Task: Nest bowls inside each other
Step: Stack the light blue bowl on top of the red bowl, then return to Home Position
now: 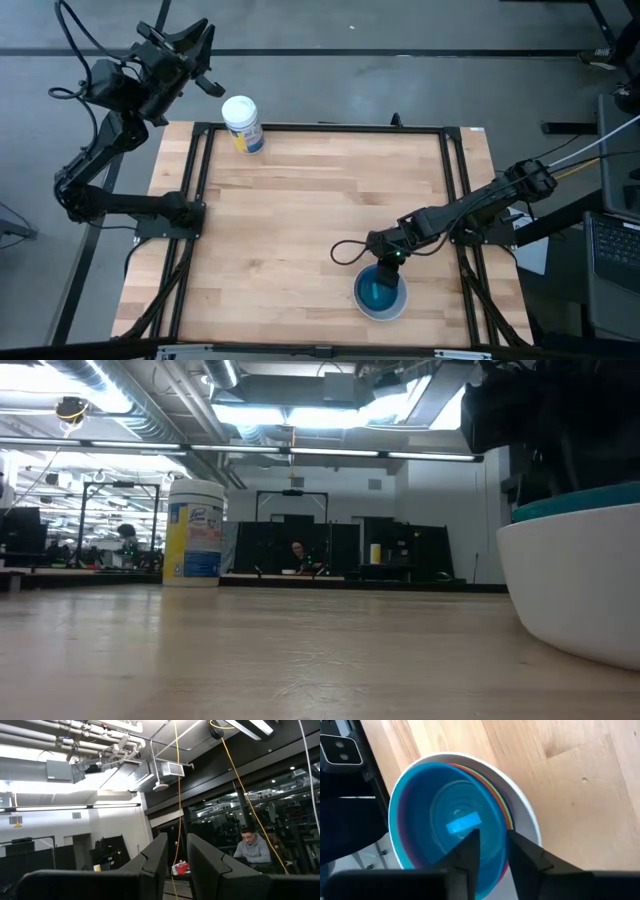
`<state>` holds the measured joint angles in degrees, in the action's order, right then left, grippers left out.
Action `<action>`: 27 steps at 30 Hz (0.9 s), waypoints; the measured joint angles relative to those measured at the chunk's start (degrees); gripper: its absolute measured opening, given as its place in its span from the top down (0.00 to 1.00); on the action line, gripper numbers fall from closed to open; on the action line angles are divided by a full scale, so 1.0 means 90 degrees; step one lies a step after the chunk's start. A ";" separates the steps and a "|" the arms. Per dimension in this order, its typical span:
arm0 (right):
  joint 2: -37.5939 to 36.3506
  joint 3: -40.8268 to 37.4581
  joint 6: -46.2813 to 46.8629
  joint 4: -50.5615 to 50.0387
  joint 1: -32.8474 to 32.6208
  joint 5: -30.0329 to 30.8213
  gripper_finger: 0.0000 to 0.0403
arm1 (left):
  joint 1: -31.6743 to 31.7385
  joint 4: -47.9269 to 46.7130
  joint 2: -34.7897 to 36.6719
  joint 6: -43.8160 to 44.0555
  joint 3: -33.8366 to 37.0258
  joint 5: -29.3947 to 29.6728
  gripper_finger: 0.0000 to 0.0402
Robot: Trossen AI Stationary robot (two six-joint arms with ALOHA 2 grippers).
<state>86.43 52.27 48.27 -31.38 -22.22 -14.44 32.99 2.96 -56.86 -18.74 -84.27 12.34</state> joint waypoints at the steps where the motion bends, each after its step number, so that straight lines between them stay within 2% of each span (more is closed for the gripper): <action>1: 0.0000 0.0013 0.0034 -0.0007 0.0000 -0.0023 0.75 | 0.0000 0.0000 0.0000 0.0000 0.0000 0.0000 0.83; 5: -0.0002 0.0118 0.0080 -0.0014 0.0000 0.0000 0.68 | 0.0000 -0.0025 0.0000 0.0000 0.0000 0.0000 0.83; 8: -0.0066 0.0321 0.0035 -0.0019 0.0000 0.0296 0.65 | 0.0000 -0.0075 0.0000 0.0000 0.0000 0.0000 0.83; 12: -0.0481 0.0678 -0.0109 -0.0028 0.0064 0.1101 0.63 | 0.0000 -0.0224 0.0000 -0.0002 0.0000 -0.0003 0.83; 17: -0.1453 0.1122 -0.0438 0.0276 0.0237 0.2332 0.65 | 0.0000 -0.0446 -0.0002 0.0000 0.0000 -0.0215 0.83; 22: -0.2519 0.1558 -0.1468 0.1311 0.0467 0.3517 0.70 | 0.0000 -0.0646 0.0050 -0.0055 0.0002 -0.0649 0.83; 27: -0.3382 0.2027 -0.2773 0.1190 0.0529 0.4155 0.75 | 0.0204 -0.1586 0.0276 -0.0056 0.0002 -0.1165 0.83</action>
<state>55.99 70.51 23.31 -20.67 -17.45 22.96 34.83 -11.31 -54.38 -19.24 -84.25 1.85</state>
